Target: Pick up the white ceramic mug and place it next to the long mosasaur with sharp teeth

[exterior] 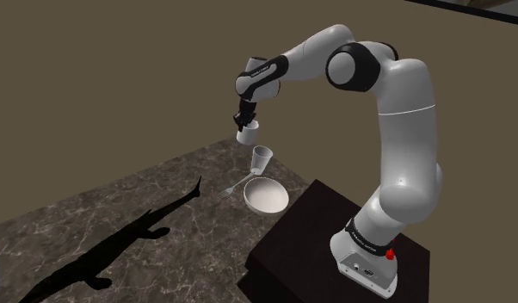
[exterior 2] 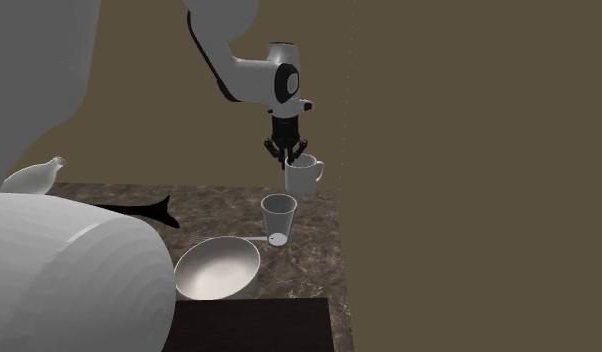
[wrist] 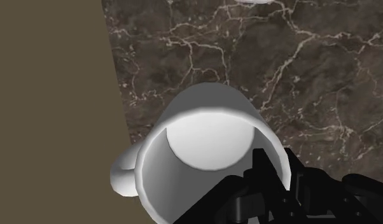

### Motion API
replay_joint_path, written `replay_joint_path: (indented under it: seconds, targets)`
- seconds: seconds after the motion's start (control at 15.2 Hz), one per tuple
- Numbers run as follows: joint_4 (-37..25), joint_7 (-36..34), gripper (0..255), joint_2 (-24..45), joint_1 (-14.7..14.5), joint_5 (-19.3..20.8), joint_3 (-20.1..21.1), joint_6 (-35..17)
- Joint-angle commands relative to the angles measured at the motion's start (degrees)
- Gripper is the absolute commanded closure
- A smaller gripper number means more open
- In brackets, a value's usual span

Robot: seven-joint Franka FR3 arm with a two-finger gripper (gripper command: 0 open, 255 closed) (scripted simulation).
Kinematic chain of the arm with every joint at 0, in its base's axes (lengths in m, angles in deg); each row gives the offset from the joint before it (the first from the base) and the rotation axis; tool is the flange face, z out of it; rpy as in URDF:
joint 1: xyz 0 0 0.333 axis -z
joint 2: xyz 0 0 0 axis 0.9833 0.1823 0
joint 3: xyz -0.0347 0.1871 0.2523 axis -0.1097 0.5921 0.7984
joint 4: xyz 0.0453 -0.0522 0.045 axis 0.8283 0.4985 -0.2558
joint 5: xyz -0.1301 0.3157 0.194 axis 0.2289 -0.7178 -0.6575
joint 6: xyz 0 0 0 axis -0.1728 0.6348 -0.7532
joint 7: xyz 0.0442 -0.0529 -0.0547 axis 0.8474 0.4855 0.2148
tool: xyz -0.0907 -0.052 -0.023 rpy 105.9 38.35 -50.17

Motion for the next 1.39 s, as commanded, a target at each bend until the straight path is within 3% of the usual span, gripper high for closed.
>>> replay_joint_path:
  seconds: [0.0,1.25,1.32]
  targets:
    - [0.0,-0.3,255,-1.1,-0.2,0.2,-0.1,1.1]
    - [-3.2,-1.4,255,-8.6,-0.9,1.9,-1.2,11.8]
    - [-0.4,-2.2,255,-10.4,-1.7,2.2,-1.1,10.7]
